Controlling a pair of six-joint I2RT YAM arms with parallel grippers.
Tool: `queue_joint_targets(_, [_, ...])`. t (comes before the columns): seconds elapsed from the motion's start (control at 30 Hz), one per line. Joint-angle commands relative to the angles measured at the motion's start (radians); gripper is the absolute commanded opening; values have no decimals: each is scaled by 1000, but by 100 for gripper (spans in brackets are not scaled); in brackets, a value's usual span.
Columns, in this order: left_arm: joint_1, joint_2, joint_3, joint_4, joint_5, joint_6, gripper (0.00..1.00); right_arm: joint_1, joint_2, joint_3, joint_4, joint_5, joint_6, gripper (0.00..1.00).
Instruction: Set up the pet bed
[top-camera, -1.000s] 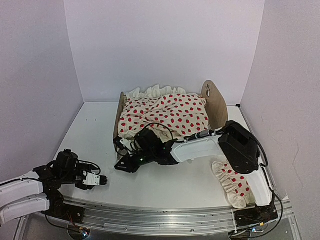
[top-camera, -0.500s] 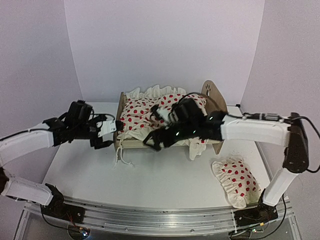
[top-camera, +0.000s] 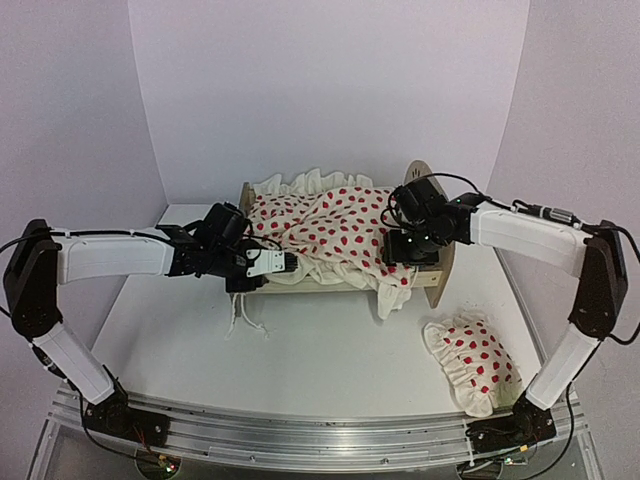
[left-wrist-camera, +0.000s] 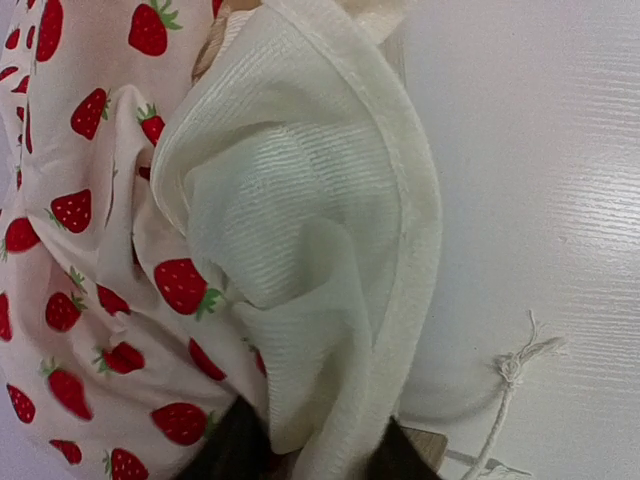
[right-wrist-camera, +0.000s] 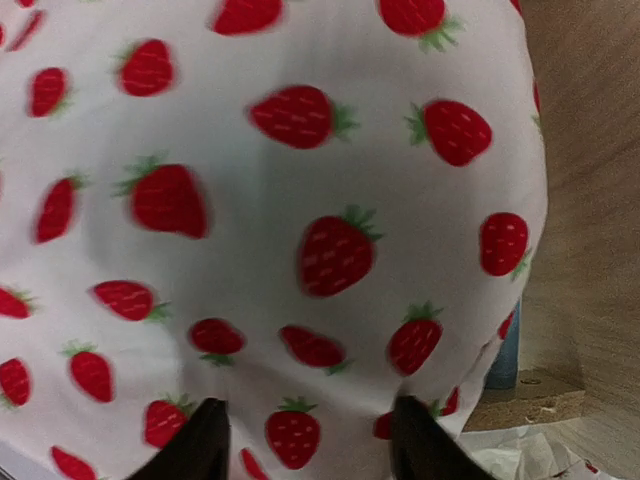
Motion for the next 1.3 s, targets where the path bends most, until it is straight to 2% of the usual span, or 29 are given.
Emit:
queue_joint_targets(0.0, [27,-25,38,97,-77,16,6,-39,59,47,-29,-38,4,35])
queue_joint_targets(0.03, [37,-39,36,97,-74,13,1,-41,57,54,-28,-29,-8,25])
queue_joint_targets(0.13, [73,-96,32,96,-39,7,0,-42,48,98,-29,-11,-73,4])
queue_joint_targets(0.17, [85,-115,30,88,-8,8,0,-42,44,119,-29,-7,-104,0])
queue_joint_targets(0.27, [122,-179,-6,65,88,29,0,-50,31,170,-30,-2,-160,0])
queue_joint_targets(0.47, [158,-246,-98,28,179,66,0,-98,17,199,-31,-8,-177,0])
queue_joint_targets(0.6, [217,-278,-74,11,256,0,0,-173,24,271,-30,-30,-195,0])
queue_joint_targets(0.73, [225,-314,-62,3,344,-23,0,-177,63,324,-31,-116,-198,0])
queue_joint_targets(0.97, [224,-277,-153,10,341,86,0,-131,110,250,12,-248,-103,0])
queue_joint_targets(1.0, [224,-270,-161,13,340,102,0,-124,114,251,9,-256,-98,3])
queue_joint_targets(1.07, [225,-254,-164,10,338,131,8,-117,101,237,3,-252,-85,19])
queue_joint_targets(1.13, [224,-243,-151,-21,346,155,30,-116,74,223,-10,-231,-84,34])
queue_joint_targets(1.2, [225,-241,-133,-57,360,169,50,-116,42,221,-37,-208,-94,43])
queue_joint_targets(1.27, [225,-251,-113,-102,395,189,61,-116,12,236,-78,-192,-114,51])
